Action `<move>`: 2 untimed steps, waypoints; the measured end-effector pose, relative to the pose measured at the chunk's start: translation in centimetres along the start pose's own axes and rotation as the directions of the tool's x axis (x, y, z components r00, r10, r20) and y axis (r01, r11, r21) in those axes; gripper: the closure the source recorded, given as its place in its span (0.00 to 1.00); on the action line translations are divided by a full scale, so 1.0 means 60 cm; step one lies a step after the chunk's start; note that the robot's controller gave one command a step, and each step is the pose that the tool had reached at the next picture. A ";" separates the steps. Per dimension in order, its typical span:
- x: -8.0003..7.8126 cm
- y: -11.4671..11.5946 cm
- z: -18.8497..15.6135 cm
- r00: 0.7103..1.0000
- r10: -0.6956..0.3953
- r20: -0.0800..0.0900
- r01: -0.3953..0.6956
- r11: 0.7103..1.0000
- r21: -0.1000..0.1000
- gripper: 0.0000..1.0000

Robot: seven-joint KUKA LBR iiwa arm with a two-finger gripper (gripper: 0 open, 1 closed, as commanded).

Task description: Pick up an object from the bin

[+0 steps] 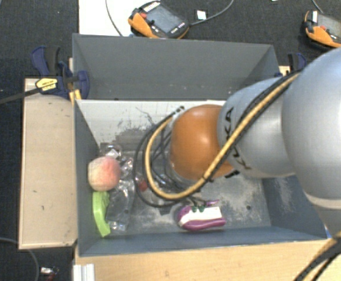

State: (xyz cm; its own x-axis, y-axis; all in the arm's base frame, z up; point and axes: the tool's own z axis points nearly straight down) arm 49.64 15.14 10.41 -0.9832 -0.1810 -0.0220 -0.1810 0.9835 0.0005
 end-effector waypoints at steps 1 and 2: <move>-0.041 0.013 -0.114 0.989 0.151 0.007 -0.151 0.989 -0.002 1.00; -0.066 0.030 -0.128 0.981 0.193 0.003 -0.193 0.981 -0.002 1.00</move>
Offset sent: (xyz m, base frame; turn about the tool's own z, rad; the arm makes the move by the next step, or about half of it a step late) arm 0.0329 0.0237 0.0766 0.1963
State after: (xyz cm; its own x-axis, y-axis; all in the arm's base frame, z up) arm 53.07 17.59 18.19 -0.9996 0.0123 -0.0249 0.0121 0.9999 0.0069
